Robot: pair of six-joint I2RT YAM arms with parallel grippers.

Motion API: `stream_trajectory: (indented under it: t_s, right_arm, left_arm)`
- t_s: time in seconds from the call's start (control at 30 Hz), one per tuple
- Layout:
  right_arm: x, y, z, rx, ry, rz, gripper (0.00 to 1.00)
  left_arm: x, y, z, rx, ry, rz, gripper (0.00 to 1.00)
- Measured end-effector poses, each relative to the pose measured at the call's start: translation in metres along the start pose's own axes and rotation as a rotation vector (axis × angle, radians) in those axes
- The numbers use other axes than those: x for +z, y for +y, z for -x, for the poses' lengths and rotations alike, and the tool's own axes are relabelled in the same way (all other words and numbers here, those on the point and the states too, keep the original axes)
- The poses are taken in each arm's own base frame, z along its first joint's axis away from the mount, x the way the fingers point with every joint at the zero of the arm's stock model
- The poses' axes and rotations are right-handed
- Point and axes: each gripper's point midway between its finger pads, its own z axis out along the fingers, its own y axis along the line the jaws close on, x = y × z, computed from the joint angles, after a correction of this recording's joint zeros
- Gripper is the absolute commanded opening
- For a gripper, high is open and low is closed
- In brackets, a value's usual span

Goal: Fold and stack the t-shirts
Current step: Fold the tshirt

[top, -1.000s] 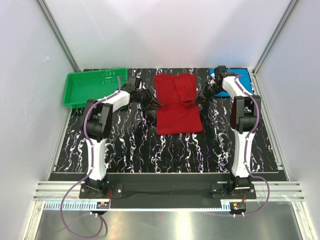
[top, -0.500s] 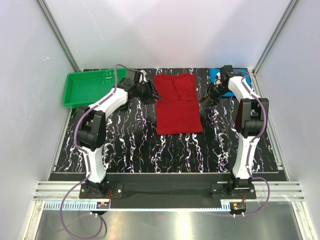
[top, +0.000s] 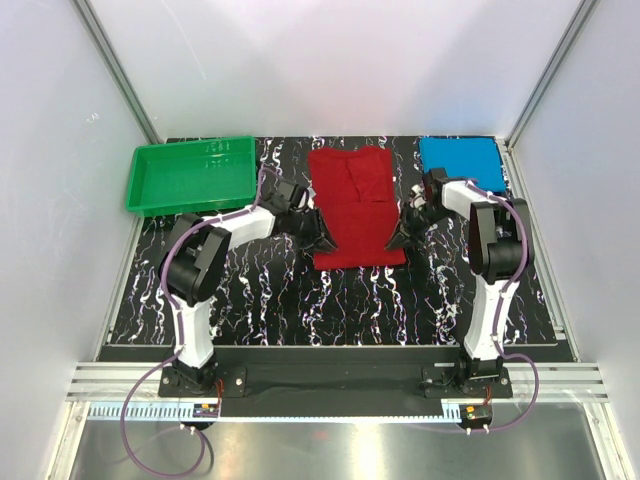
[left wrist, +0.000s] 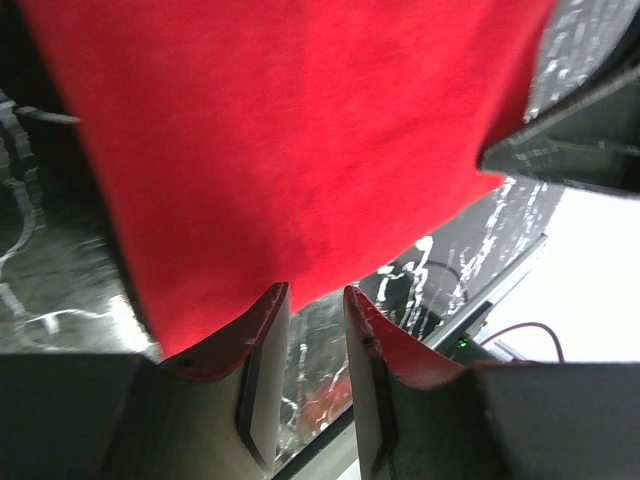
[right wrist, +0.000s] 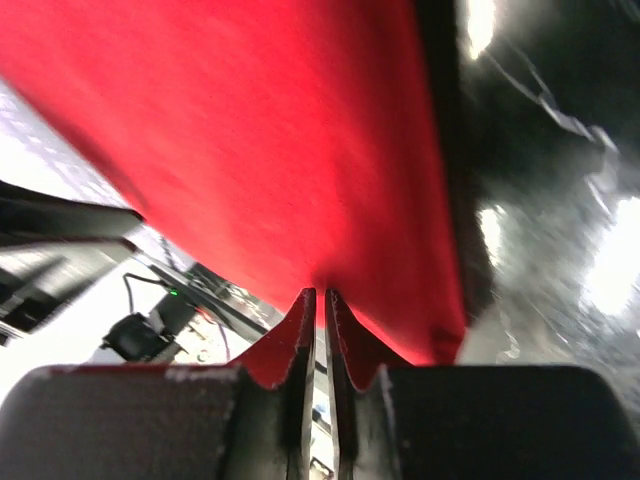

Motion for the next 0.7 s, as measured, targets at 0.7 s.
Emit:
stream_trajectory:
  t_s: [0.7]
  right_arm:
    - [0.043, 0.073, -0.059, -0.259, 0.163, 0.005, 0.12]
  left_arm:
    - [-0.002, 0.029, -0.029, 0.000, 0.061, 0.074, 0.33]
